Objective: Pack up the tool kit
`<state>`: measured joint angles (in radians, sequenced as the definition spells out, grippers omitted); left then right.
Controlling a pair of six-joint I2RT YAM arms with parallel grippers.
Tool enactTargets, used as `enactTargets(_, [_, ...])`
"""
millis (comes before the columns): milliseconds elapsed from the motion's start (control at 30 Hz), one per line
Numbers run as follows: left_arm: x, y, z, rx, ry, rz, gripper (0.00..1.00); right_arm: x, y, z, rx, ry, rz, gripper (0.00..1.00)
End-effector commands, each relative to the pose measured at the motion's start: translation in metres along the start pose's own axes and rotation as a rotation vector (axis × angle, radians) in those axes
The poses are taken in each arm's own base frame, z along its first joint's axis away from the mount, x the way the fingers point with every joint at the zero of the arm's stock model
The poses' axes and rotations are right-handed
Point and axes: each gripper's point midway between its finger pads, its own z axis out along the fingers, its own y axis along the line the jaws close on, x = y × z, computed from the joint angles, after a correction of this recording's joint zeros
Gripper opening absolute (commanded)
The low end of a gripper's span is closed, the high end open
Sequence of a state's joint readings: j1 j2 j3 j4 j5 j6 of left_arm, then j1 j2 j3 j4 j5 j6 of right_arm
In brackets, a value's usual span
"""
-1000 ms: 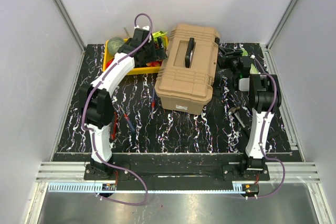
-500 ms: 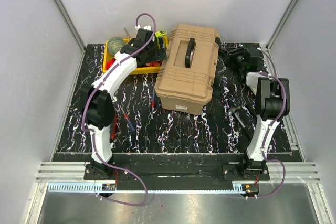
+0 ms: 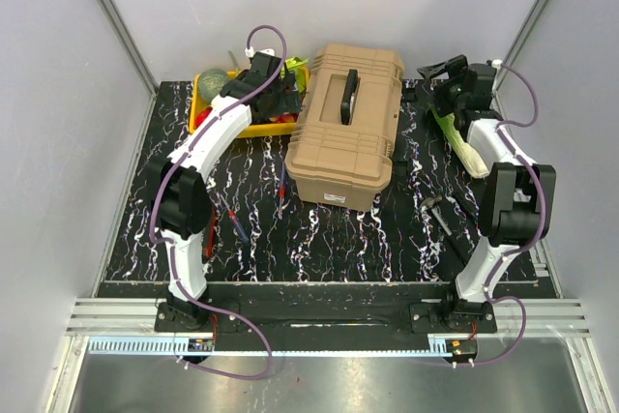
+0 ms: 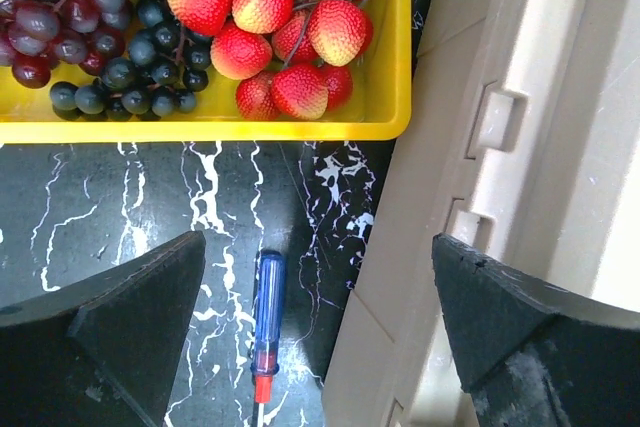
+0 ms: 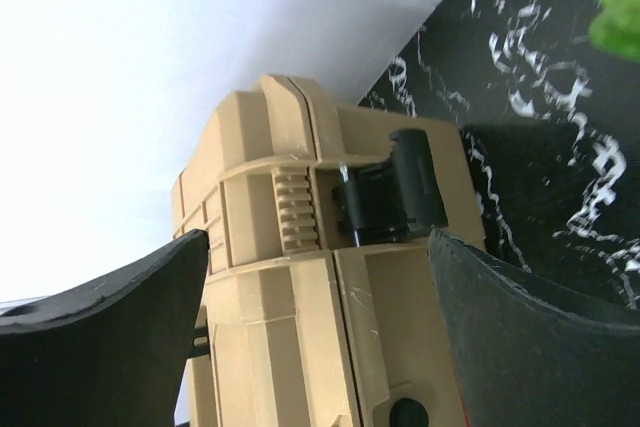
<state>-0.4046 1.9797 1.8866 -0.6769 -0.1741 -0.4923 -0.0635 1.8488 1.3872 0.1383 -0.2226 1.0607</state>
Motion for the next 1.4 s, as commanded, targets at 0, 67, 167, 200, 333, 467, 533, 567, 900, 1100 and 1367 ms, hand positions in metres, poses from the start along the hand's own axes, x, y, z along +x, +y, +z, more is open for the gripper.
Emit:
enactTargets(0, [-0.046, -0.008, -0.042, 0.019, -0.133, 0.01, 0.99, -0.026, 0.021, -0.018, 0.029, -0.093, -0.174, 0.96])
enactTargets(67, [-0.058, -0.015, -0.054, 0.051, -0.162, 0.023, 0.99, -0.025, 0.022, -0.019, 0.024, -0.086, -0.199, 0.96])
enactTargets(167, [-0.077, -0.036, -0.077, 0.135, -0.216, 0.079, 0.99, -0.023, 0.027, -0.023, 0.007, -0.07, -0.239, 0.96])
enactTargets(200, [-0.082, -0.046, -0.084, 0.171, -0.235, 0.11, 0.99, -0.022, 0.029, -0.025, -0.002, -0.063, -0.256, 0.96])
enactTargets(333, [-0.088, -0.096, -0.116, 0.304, -0.318, 0.221, 0.99, -0.017, 0.031, -0.035, 0.003, -0.031, -0.287, 0.96])
enactTargets(467, [-0.071, -0.139, -0.121, 0.371, -0.345, 0.28, 0.99, -0.007, 0.033, -0.044, -0.016, 0.006, -0.256, 0.94])
enactTargets(533, [-0.061, -0.153, -0.116, 0.369, -0.339, 0.3, 0.99, -0.004, 0.034, -0.046, -0.025, 0.019, -0.241, 0.93])
enactTargets(567, [-0.053, -0.162, -0.112, 0.367, -0.329, 0.313, 0.99, -0.004, 0.034, -0.047, -0.026, 0.02, -0.241, 0.93])
enactTargets(900, [-0.023, -0.157, -0.074, 0.169, -0.283, 0.3, 0.88, -0.004, 0.034, -0.056, -0.02, 0.004, -0.243, 0.92])
enactTargets(1100, [-0.002, -0.172, -0.067, 0.238, -0.223, 0.314, 0.67, -0.002, 0.031, -0.061, -0.012, 0.003, -0.24, 0.92])
enactTargets(1367, [-0.014, -0.185, -0.081, 0.285, -0.255, 0.282, 0.0, 0.002, 0.032, -0.068, -0.016, 0.018, -0.233, 0.91])
